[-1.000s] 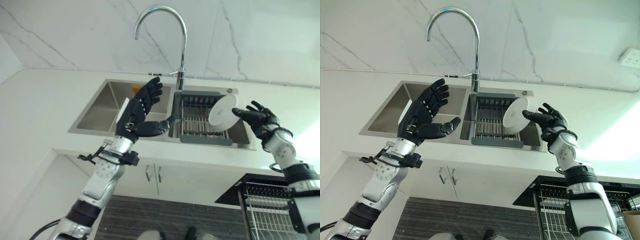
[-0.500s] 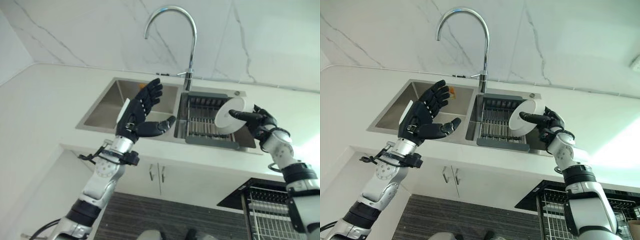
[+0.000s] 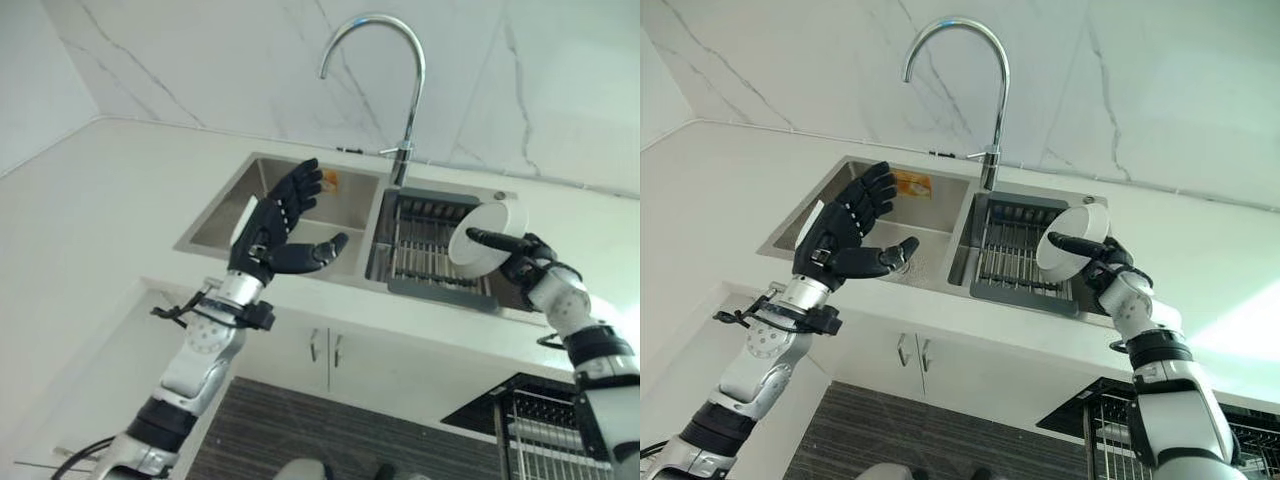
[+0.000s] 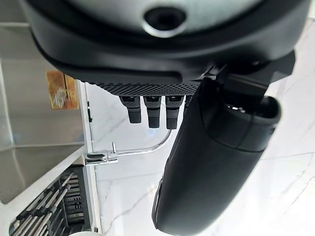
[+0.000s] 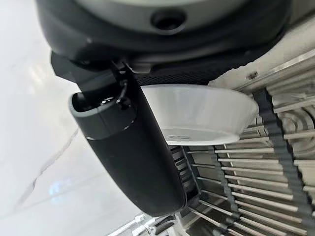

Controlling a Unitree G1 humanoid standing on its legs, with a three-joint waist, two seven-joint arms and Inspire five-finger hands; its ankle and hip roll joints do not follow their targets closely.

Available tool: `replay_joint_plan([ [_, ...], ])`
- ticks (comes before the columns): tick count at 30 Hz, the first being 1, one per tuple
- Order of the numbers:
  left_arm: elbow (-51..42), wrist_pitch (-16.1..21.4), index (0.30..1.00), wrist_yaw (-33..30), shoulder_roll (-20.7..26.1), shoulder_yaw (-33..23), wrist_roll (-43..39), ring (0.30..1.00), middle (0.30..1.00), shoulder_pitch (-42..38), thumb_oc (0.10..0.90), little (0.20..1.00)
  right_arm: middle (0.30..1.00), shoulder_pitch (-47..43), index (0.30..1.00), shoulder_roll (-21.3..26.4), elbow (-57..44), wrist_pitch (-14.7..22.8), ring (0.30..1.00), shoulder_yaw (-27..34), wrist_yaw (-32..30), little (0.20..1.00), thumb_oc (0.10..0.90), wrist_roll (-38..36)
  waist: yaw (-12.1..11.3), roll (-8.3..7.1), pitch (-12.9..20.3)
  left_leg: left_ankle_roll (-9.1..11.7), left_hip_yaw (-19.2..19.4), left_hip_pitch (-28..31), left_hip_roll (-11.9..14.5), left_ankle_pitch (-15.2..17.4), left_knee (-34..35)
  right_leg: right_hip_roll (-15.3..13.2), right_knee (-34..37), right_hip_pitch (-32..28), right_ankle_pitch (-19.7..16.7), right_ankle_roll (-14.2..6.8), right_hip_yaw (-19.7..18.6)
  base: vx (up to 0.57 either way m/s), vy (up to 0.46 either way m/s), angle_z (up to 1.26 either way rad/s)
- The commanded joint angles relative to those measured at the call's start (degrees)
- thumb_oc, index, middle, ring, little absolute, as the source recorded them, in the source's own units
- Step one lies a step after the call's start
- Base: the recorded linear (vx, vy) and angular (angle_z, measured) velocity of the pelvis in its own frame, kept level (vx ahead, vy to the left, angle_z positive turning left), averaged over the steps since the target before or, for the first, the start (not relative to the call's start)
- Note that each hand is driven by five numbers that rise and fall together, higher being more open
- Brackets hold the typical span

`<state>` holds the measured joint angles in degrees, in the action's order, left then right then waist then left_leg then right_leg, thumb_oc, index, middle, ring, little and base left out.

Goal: Place the dishes in the dishwasher.

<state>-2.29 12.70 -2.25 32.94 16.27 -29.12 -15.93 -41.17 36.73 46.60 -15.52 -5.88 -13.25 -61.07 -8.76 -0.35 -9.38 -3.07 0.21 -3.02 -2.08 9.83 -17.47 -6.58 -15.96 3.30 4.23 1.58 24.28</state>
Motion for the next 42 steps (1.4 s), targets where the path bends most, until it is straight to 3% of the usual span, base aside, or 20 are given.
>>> replay_joint_plan([
  [1,-3.3,3.6,0.9,-1.2,2.1,1.0,-2.8,0.9,0.9,-6.8,0.8,0.9,0.3,-9.4,0.3,2.4,1.2,7.1,0.3,2.0,-1.5,0.3,0.4,-3.5,-0.9,-0.34,5.2,4.4,3.5,0.0,1.4,3.1,0.3,-1.8,-1.2,-5.4,9.0,-5.9,-3.0,0.02,-0.019,0.05],
  [7,-3.3,2.4,0.9,-2.2,2.8,1.9,-2.6,0.9,0.9,-5.9,0.8,0.9,0.3,-13.7,0.3,3.2,6.1,13.4,0.3,0.7,-8.9,0.3,0.4,-2.4,-2.1,-0.14,5.5,4.3,3.2,-0.1,1.2,2.8,0.3,-2.0,-1.2,-5.3,8.9,-6.0,-2.5,0.02,-0.013,0.05],
  [9,-3.6,2.7,0.9,-2.4,3.6,2.0,-3.0,0.9,0.9,-5.0,0.8,0.9,0.3,-15.3,0.3,4.0,7.5,16.7,0.3,0.8,-11.0,0.3,0.4,-5.3,-2.6,-0.01,5.6,4.3,2.9,-0.3,1.1,2.8,0.3,-2.1,-1.2,-5.3,9.0,-5.9,-2.4,-0.02,-0.007,0.01],
  [13,-4.6,3.6,0.9,-1.4,4.1,2.0,-3.7,0.9,0.9,-3.9,0.8,0.9,0.3,-16.0,0.3,4.8,6.0,21.7,0.3,1.7,-9.3,0.3,0.4,-5.7,-3.0,-0.11,5.5,4.3,2.2,-0.3,0.8,2.6,0.3,-2.1,-1.2,-5.3,8.9,-5.9,-2.2,-0.04,-0.003,0.09],
  [20,-5.8,4.7,0.9,0.4,5.1,1.6,-5.3,0.9,0.9,-2.6,0.8,0.9,0.3,-18.1,0.3,8.4,3.4,26.0,0.3,0.8,-4.5,0.3,0.4,-3.4,-2.6,-0.42,5.6,4.5,2.2,-0.3,0.8,2.5,0.3,-1.7,-1.2,-4.9,8.7,-6.0,-2.7,-0.03,0.016,0.04],
  [26,-8.0,4.7,0.9,8.6,4.9,0.2,-10.6,0.9,0.9,1.2,0.8,0.9,0.3,-19.2,0.3,11.4,-6.3,30.0,0.3,0.6,-0.1,0.3,0.4,-4.0,-1.5,-0.79,5.7,4.5,2.8,-0.4,1.0,2.3,0.3,-1.2,-1.2,-4.3,8.4,-6.1,-3.8,-0.04,0.032,-0.06],
  [28,-9.6,2.5,0.9,15.9,4.5,0.1,-16.2,0.9,0.9,2.7,0.8,0.9,0.3,-18.5,0.3,11.7,-13.2,31.4,0.3,1.4,0.6,0.3,0.4,-4.5,-0.5,-0.63,5.8,4.5,3.4,-0.5,1.3,2.3,0.3,-1.0,-1.2,-3.9,8.2,-6.1,-4.4,-0.05,0.071,-0.22],
  [30,-11.6,-2.1,0.9,25.1,3.5,1.0,-23.5,0.9,0.9,4.1,0.8,0.9,0.3,-16.1,0.3,11.6,-21.4,33.7,0.3,2.7,2.0,0.3,0.4,-3.1,1.0,-0.23,5.8,4.4,4.4,-0.6,1.8,2.5,0.3,-0.9,-1.2,-3.4,8.0,-6.4,-5.2,-0.06,0.108,-0.27],
  [35,-13.5,-11.2,0.9,37.8,1.9,3.7,-31.2,0.9,0.9,5.5,0.8,0.9,0.3,-9.2,0.3,9.6,-37.0,36.0,0.3,5.8,-0.5,0.3,0.4,4.0,4.1,0.33,5.8,4.2,6.7,-0.4,2.2,3.1,0.3,-0.7,-1.2,-2.3,7.5,-7.0,-7.1,-0.05,0.12,-0.44],
  [38,-14.4,-17.9,0.9,45.6,0.8,7.4,-27.8,0.9,0.9,6.2,0.8,0.9,0.3,-4.3,0.3,7.0,-45.9,37.9,0.3,7.2,-1.2,0.3,0.4,8.4,6.5,0.52,5.3,3.6,8.0,-0.2,2.1,3.7,0.3,-0.6,-1.2,-1.5,7.0,-7.5,-8.6,-0.05,0.131,-0.41],
  [42,-15.3,-23.1,0.9,50.7,1.0,11.0,-27.4,0.9,0.9,5.7,0.8,0.9,0.3,2.1,0.3,4.1,-51.8,40.3,0.3,8.1,-3.3,0.3,0.4,14.9,9.3,0.86,4.9,3.0,9.4,0.0,1.9,4.3,0.3,-0.2,-1.2,-0.6,6.2,-8.2,-11.6,0.0,0.133,-0.55],
])
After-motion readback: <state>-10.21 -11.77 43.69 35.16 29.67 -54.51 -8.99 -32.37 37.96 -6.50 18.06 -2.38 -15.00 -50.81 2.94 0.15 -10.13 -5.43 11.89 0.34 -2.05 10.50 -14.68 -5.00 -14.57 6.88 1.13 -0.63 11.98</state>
